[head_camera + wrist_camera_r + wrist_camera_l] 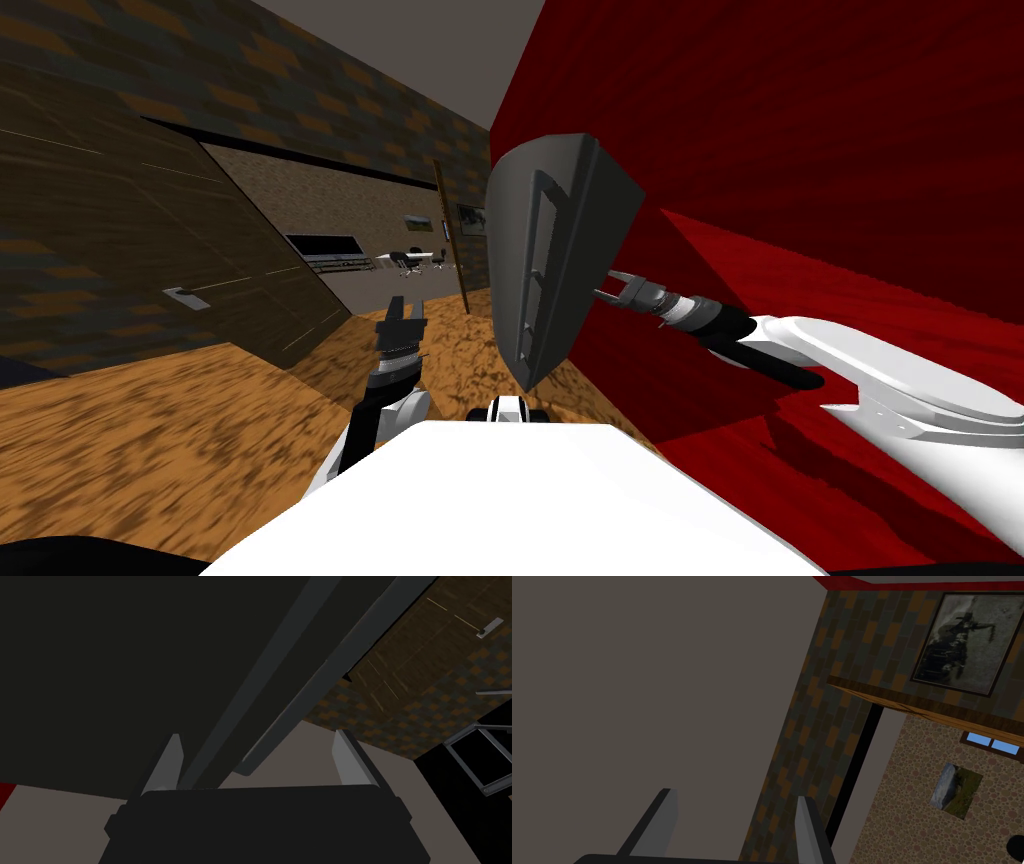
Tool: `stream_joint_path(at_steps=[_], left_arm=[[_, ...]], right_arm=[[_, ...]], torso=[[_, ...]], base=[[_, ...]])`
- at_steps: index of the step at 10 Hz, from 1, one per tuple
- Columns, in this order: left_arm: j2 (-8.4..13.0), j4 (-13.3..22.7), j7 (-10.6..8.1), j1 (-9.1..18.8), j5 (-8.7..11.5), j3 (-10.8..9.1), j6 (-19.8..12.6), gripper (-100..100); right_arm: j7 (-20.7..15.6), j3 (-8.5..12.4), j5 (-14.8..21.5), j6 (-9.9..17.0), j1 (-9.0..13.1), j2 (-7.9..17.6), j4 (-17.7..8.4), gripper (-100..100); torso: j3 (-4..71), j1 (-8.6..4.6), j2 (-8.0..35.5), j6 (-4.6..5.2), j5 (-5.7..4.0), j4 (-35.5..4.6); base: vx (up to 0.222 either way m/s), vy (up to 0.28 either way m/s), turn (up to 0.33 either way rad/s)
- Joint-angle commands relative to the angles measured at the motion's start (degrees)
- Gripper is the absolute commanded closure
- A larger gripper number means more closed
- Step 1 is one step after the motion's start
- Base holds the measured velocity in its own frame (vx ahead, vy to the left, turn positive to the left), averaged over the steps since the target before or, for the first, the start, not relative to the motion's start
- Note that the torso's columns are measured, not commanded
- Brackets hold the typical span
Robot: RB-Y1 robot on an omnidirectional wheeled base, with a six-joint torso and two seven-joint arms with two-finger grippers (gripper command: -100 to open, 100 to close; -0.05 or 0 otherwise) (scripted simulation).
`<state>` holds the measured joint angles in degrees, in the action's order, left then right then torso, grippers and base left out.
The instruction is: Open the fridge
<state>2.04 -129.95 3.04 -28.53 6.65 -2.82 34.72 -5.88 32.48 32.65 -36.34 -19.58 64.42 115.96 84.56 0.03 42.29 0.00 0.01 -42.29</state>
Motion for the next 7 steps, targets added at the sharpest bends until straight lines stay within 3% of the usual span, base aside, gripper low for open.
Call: stream_joint_path(at_steps=[1, 2, 3, 4, 7], left_arm=[[0.0, 0.0, 0.0, 0.0, 0.0, 0.0, 0.0, 0], [0.0, 0.0, 0.0, 0.0, 0.0, 0.0, 0.0, 0], [0.0, 0.0, 0.0, 0.0, 0.0, 0.0, 0.0, 0], [0.0, 0.0, 0.0, 0.0, 0.0, 0.0, 0.0, 0], [0.0, 0.0, 0.0, 0.0, 0.0, 0.0, 0.0, 0]], right_arm=[[-0.8, 2.8, 1.4, -0.4, 0.7, 4.6, -1.6, -100], [-0.8, 2.8, 1.4, -0.4, 0.7, 5.9, -1.6, -100], [-1.3, 4.3, 2.3, -0.5, 1.3, 7.9, -2.7, -100], [-1.3, 4.3, 2.3, -0.5, 1.3, 9.2, -2.7, -100], [-2.2, 7.3, 3.9, -0.6, 2.7, 14.5, -5.0, -100]], torso=[[0.0, -0.03, 0.0, 0.0, 0.0, 0.0], [0.0, -0.04, 0.0, 0.0, -0.01, 0.0], [0.0, -0.07, 0.0, 0.0, -0.02, 0.0], [0.0, 0.0, 0.0, 0.0, 0.0, 0.0], [0.0, -0.07, 0.0, 0.0, -0.02, 0.0]], base=[[0.036, 0.052, -0.022], [0.034, 0.043, -0.01], [0.038, 0.062, -0.016], [0.033, 0.05, -0.01], [0.033, 0.048, -0.007]])
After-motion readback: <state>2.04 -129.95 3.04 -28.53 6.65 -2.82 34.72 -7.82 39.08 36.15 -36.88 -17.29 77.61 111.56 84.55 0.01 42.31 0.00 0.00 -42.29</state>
